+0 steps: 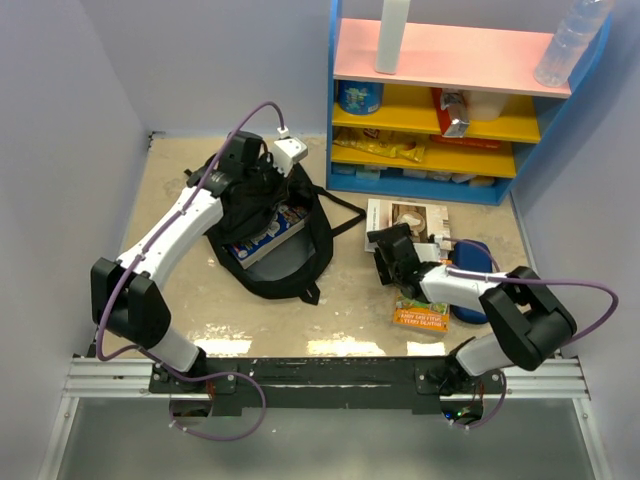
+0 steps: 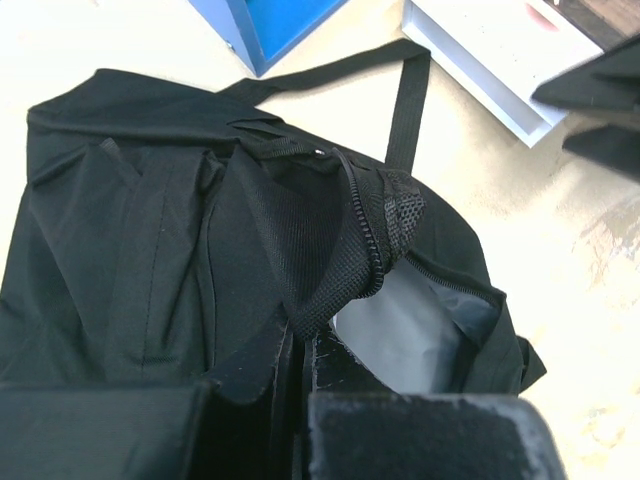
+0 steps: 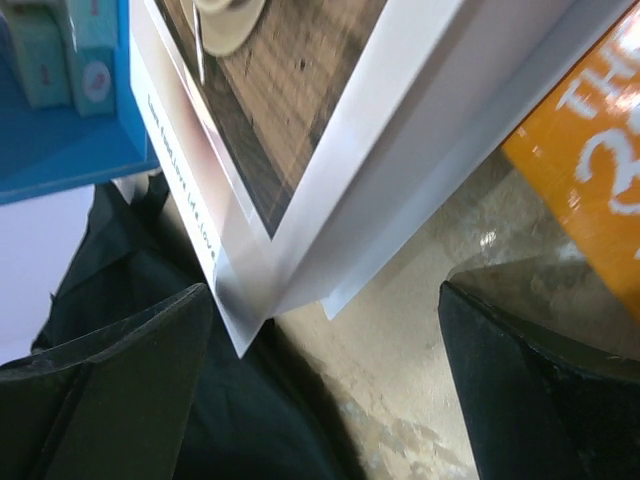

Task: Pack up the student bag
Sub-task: Pick up the book from the center of the board.

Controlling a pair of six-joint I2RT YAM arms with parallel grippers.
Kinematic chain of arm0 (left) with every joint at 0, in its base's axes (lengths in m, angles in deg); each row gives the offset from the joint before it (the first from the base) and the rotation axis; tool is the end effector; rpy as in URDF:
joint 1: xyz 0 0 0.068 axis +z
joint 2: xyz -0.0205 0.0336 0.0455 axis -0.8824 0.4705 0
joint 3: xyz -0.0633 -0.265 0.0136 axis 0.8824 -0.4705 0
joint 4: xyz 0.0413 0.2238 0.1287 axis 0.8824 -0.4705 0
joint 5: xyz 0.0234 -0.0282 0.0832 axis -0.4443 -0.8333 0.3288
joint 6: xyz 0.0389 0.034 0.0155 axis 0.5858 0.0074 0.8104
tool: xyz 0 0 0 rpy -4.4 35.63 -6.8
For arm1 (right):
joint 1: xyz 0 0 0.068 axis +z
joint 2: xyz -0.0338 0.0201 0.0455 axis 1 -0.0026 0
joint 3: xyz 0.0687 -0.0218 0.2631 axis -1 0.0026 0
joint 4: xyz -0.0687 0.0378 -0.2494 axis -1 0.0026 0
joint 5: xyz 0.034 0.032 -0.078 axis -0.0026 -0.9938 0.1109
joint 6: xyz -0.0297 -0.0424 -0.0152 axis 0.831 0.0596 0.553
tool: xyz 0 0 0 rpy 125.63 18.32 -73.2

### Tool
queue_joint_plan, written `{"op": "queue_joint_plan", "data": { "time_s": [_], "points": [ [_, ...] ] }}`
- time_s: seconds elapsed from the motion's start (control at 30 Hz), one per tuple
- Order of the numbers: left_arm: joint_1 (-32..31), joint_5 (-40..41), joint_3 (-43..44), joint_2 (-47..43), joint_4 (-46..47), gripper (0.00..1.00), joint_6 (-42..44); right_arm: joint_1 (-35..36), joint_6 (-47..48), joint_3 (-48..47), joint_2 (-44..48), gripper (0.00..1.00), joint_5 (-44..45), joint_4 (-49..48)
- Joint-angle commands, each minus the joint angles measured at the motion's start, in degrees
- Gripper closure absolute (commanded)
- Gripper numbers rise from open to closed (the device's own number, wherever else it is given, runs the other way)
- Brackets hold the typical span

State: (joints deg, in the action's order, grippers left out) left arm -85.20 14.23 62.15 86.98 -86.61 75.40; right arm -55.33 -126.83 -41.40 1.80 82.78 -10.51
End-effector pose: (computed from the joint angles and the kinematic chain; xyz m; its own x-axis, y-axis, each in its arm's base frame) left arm 0.3199 -0.1487 0.3327 -0.4476 0.4347 -0.7815 0.7015 0.7127 -0.0054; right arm 0.2283 0.1377 0.1481 -0.1656 0.9633 -0.2112 0.5829 0.2684 0.7669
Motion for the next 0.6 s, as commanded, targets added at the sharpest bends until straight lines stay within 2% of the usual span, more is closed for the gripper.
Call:
{"op": "queue_joint_plan", "data": {
  "time_s": [0.0, 0.37, 0.47, 0.57],
  "points": [
    [0.33, -2.05, -0.45, -3.53, 1.44, 1.0, 1.6, 0.11, -1.78, 1.99, 0.54, 0.02, 7.69, -3.15],
    [1.03, -3.11, -1.51, -4.06, 0.92, 1.0, 2.13, -0.95, -1.95, 0.07, -4.56, 0.03, 12.52, -7.29],
    [1.12, -3.29, -1.77, -3.8, 0.48, 1.0, 2.39, -1.21, -0.9, -0.64, -5.53, 0.1, 13.31, -8.69],
    [1.03, -3.55, -1.34, -3.71, -0.31, 1.0, 2.57, -1.48, 3.23, -1.25, -5.97, 0.25, 11.91, -11.85]
  ]
}}
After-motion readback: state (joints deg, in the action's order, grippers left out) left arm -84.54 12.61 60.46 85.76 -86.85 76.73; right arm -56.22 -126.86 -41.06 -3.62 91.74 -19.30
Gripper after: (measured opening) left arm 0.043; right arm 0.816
